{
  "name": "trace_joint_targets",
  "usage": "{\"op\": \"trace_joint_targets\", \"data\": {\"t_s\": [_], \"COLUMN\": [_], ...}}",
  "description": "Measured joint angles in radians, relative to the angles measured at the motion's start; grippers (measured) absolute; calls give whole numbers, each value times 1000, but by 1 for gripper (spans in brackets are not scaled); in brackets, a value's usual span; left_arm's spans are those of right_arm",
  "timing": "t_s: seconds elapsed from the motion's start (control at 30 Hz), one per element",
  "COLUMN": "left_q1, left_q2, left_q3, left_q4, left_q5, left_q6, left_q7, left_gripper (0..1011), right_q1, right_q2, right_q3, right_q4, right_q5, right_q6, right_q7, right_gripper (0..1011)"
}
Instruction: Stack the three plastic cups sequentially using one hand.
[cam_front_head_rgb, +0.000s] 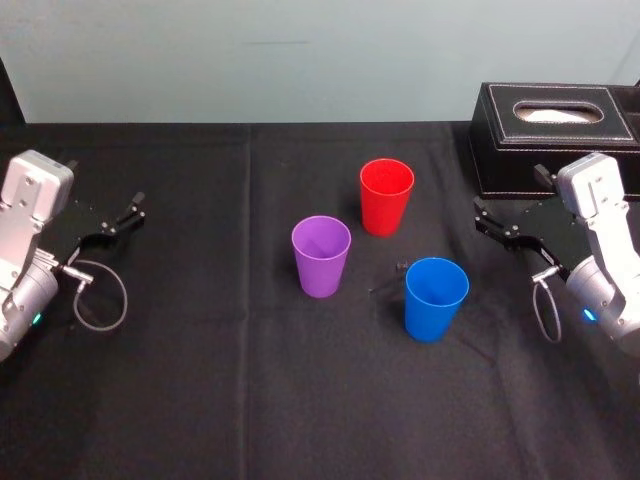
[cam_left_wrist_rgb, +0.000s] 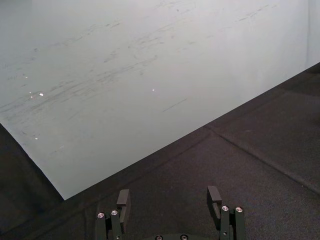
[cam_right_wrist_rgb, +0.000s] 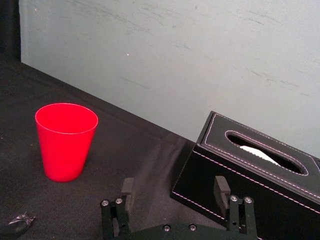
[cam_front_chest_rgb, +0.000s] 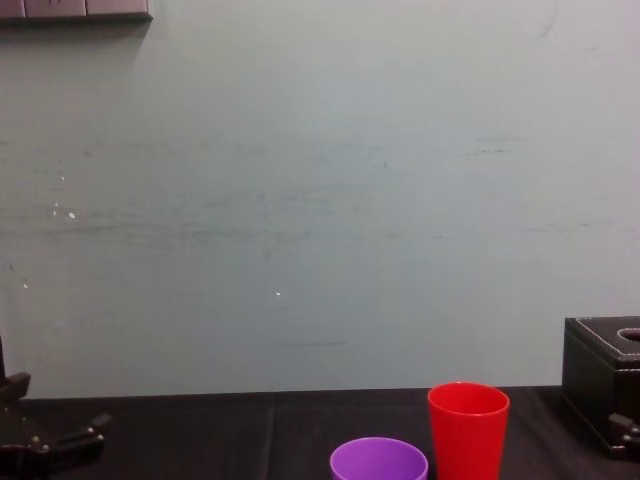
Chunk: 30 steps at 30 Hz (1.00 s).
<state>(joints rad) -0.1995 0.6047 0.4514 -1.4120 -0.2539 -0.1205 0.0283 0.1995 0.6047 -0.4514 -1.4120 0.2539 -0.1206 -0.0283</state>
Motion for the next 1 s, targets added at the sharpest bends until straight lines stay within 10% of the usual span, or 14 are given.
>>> {"op": "trace_joint_targets", "data": {"t_s": [0.67,1.0], "left_q1": [0,0], "left_q2": [0,0], "left_q3": [0,0], "left_q4": [0,0], "left_q5": [0,0], "left_q6": [0,0], "left_q7": [0,0], "left_gripper": [1004,1005], "right_q1": [-1,-63], "right_q2": [0,26], "right_q3": [2,70], "right_q4": [0,-66], "right_q5": [0,53], "right_q6": [-1,24], "right_q7": [2,36], "right_gripper": [1004,1004]}}
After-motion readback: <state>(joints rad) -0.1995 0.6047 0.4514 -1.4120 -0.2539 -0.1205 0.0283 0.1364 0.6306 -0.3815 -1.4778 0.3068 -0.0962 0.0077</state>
